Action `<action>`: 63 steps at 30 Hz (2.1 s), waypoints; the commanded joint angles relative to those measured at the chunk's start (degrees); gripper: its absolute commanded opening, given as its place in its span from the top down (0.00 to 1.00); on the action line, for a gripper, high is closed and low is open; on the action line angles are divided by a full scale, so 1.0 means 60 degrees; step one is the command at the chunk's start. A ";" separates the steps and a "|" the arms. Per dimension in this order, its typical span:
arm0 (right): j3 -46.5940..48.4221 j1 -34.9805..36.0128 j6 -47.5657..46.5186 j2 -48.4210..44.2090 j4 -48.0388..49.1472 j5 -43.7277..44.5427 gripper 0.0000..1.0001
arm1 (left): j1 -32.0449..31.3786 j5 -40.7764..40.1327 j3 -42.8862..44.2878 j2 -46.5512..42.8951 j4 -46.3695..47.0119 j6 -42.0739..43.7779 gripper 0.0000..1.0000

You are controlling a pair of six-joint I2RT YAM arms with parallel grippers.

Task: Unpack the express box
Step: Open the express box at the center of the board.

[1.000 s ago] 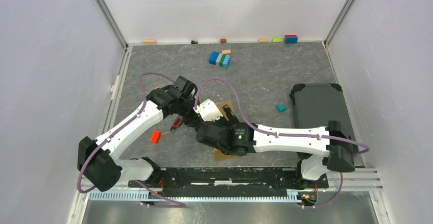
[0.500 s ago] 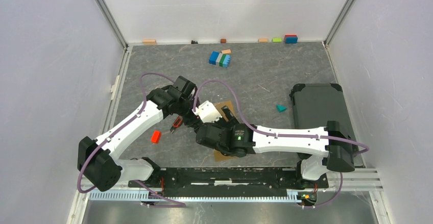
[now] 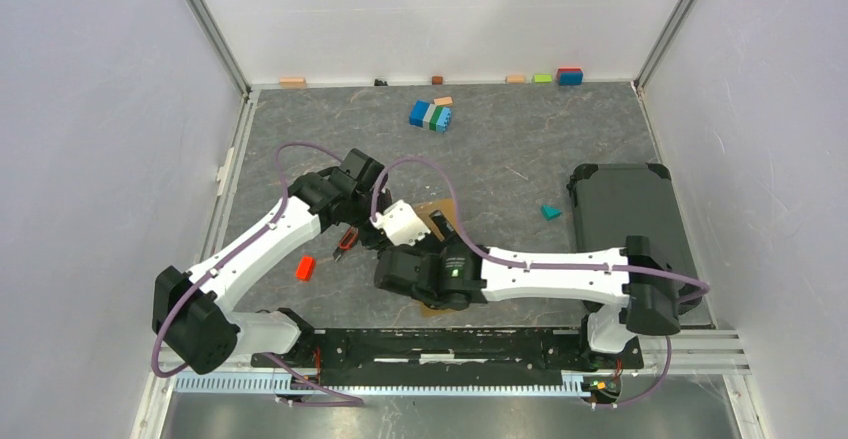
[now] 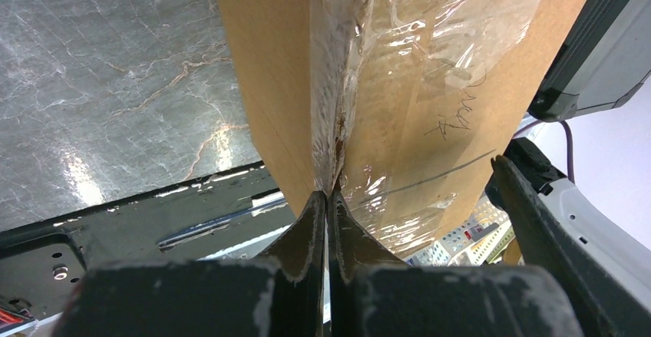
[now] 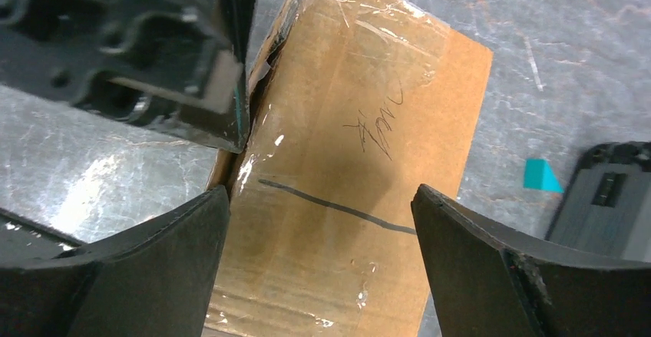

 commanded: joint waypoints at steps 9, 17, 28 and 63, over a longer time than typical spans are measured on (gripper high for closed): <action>0.2002 0.0641 0.1721 0.1639 -0.4621 0.3176 0.18 | 0.0010 -0.0462 0.0250 0.0676 -0.0617 0.0663 0.98; 0.2032 0.0692 0.1744 0.1647 -0.4852 0.3847 0.24 | 0.0032 -0.0449 0.0186 0.0834 -0.0714 0.0890 0.98; 0.1850 0.0423 0.1456 0.1199 -0.4841 0.4867 0.21 | 0.0040 -0.0505 0.0090 0.0999 -0.0934 0.1182 0.98; -0.3621 -0.4707 -0.1951 -0.4408 0.3032 -0.5918 0.04 | -0.0079 -0.0616 0.2238 0.1838 -0.0771 0.2119 0.98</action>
